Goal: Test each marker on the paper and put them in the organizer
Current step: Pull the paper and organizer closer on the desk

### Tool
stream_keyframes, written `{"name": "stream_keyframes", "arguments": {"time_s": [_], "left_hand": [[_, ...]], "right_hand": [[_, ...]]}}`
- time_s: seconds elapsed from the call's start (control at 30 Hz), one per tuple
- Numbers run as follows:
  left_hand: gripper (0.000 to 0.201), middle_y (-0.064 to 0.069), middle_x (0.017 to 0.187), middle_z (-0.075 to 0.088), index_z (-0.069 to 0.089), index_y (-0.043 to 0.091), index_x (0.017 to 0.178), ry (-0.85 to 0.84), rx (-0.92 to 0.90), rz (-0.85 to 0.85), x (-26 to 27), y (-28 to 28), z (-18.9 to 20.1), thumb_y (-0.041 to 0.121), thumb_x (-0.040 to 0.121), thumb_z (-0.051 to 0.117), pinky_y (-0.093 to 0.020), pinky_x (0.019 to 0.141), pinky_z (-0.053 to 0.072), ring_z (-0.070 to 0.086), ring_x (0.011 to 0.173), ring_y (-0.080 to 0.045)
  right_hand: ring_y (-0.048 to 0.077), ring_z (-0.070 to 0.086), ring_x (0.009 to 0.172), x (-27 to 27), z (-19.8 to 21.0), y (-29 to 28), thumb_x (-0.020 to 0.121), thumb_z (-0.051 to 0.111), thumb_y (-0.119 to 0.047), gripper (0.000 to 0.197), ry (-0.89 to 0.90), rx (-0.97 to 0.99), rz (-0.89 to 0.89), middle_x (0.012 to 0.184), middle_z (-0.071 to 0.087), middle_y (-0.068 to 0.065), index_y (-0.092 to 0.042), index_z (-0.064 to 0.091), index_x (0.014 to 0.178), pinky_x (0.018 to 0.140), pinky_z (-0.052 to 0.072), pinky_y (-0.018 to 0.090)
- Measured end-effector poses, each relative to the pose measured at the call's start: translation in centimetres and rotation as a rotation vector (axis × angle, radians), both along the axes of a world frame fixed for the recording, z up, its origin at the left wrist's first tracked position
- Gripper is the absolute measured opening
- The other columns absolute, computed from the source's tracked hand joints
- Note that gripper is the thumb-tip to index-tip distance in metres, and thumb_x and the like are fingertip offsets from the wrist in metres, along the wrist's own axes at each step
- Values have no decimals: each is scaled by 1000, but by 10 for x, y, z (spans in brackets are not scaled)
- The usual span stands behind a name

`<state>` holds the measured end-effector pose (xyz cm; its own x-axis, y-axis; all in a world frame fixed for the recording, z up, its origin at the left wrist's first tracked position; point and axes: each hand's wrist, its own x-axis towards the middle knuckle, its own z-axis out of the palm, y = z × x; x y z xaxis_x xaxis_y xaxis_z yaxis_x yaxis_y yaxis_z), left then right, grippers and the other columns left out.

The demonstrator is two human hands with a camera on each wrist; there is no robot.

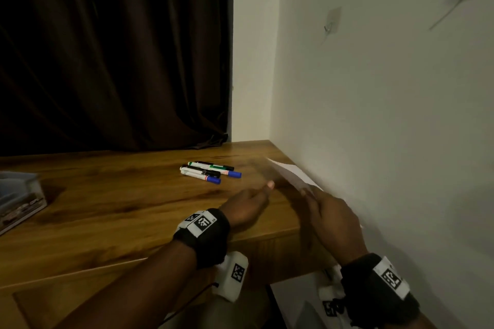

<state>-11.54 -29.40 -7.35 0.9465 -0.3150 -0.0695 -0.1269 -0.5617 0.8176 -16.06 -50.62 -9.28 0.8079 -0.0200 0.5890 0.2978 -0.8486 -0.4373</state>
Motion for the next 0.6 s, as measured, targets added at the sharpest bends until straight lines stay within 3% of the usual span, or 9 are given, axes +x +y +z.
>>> {"name": "stream_keyframes", "arguments": {"time_s": [0.1,0.17,0.23,0.33,0.4,0.5,0.6], "left_hand": [[107,3,147,54,33,37,151,-24,-306,122,7,1,18,101,66,36,-55,104,46,59,123,-23],[96,1,132,67,36,35,148,-55,-438,169,6,11,35,90,72,53,-52,86,57,69,110,-25],[79,-1,118,74,33,30,147,-106,-502,243,0,31,54,62,84,69,-41,71,61,75,96,-22],[68,-9,111,74,33,22,145,-190,-498,352,-10,74,67,16,90,73,-37,54,59,77,82,-21],[57,-10,112,73,42,16,137,-260,-460,422,-18,113,65,3,89,70,-36,51,59,77,79,-19],[51,-9,113,71,44,13,129,-307,-456,531,-37,170,53,-4,87,70,-32,48,57,76,79,-21],[49,-10,117,72,52,11,124,-338,-364,665,-58,229,31,-3,83,74,-44,61,62,75,90,-27]], "right_hand": [[23,69,114,-7,-1,11,99,44,-30,44,-176,-9,124,130,72,3,-30,61,140,95,53,35],[26,66,124,-5,-1,19,96,46,-28,49,-217,-130,236,138,68,4,-32,54,144,103,54,48],[29,64,129,1,6,32,95,44,-28,54,-211,-271,348,142,66,6,-32,47,148,103,53,55],[25,57,137,7,22,60,96,42,-30,55,-133,-317,445,149,60,1,-37,46,150,109,49,50],[19,52,141,11,30,87,97,38,-32,55,-90,-322,506,152,56,-6,-42,46,151,114,45,45],[12,51,141,21,40,130,98,39,-32,53,-65,-375,600,152,56,-12,-45,48,149,115,44,41],[8,46,143,29,52,182,101,43,-25,53,20,-460,725,154,53,-15,-48,46,149,120,36,31]]}}
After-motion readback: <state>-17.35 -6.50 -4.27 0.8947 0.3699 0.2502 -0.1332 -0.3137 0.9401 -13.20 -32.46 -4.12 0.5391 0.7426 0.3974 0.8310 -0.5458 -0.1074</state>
